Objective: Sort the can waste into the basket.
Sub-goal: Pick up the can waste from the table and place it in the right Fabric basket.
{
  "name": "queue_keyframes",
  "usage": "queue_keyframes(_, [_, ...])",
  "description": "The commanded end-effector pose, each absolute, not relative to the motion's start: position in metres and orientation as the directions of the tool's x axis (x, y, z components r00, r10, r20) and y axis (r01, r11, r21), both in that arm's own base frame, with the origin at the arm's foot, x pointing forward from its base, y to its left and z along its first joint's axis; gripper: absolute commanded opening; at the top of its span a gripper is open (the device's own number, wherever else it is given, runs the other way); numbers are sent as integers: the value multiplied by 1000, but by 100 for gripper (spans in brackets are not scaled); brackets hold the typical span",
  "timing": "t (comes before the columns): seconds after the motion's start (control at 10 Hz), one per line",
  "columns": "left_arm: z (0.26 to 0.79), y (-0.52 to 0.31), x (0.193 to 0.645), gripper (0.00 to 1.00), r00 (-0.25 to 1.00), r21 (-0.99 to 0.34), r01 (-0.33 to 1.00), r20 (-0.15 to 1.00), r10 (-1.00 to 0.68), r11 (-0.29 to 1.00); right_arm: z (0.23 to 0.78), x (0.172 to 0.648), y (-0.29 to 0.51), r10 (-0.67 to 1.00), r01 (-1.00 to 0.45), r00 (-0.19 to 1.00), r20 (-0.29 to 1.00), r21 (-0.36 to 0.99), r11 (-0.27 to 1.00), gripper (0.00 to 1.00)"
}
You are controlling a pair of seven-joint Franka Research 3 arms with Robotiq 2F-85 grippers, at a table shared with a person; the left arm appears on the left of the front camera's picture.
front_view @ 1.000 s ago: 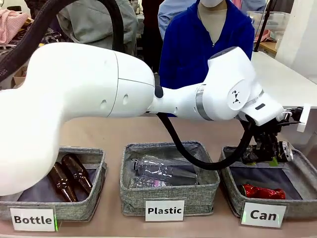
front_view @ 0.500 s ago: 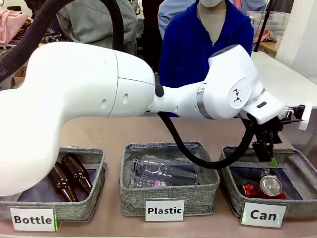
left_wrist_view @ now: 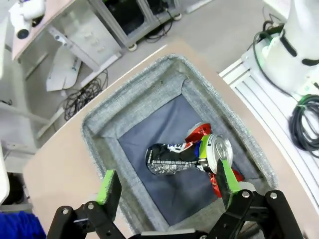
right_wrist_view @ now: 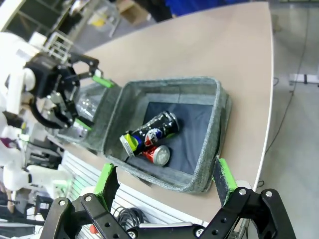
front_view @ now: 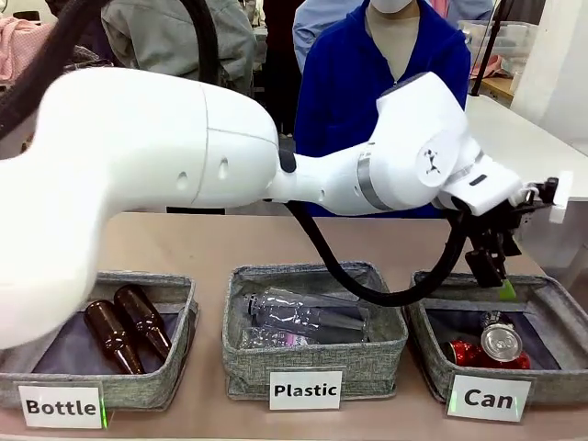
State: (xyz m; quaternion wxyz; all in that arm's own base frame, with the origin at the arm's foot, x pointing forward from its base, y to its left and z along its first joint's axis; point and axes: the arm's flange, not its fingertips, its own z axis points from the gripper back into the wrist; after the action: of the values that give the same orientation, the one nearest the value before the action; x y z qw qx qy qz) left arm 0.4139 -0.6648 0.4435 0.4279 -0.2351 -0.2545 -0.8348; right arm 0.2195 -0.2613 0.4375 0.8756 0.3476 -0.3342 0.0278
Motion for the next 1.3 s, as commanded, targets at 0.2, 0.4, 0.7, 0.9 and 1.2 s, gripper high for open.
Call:
queue_keyframes(0.2, [480, -557, 409, 99, -417, 106, 867, 688, -593, -487, 463, 279, -225, -95, -450, 743, 662, 600, 662, 100])
queue_keyframes(0.4, [499, -481, 412, 99, -331, 57, 899, 740, -586, -435, 472, 321, -180, 4, -549, 750, 662, 619, 561, 100])
queue_keyframes(0.7, [517, -339, 424, 99, -106, 12, 982, 862, -495, -189, 464, 391, -101, 125, -578, 801, 585, 703, 414, 100])
queue_keyframes(0.9, [527, -252, 435, 99, 127, -149, 989, 890, -438, -17, 456, 425, -55, 112, -546, 834, 540, 779, 309, 100])
queue_keyframes(1.2, [498, -126, 447, 99, 583, -532, 812, 760, -287, 243, 441, 461, 3, 134, -533, 846, 516, 826, 185, 100])
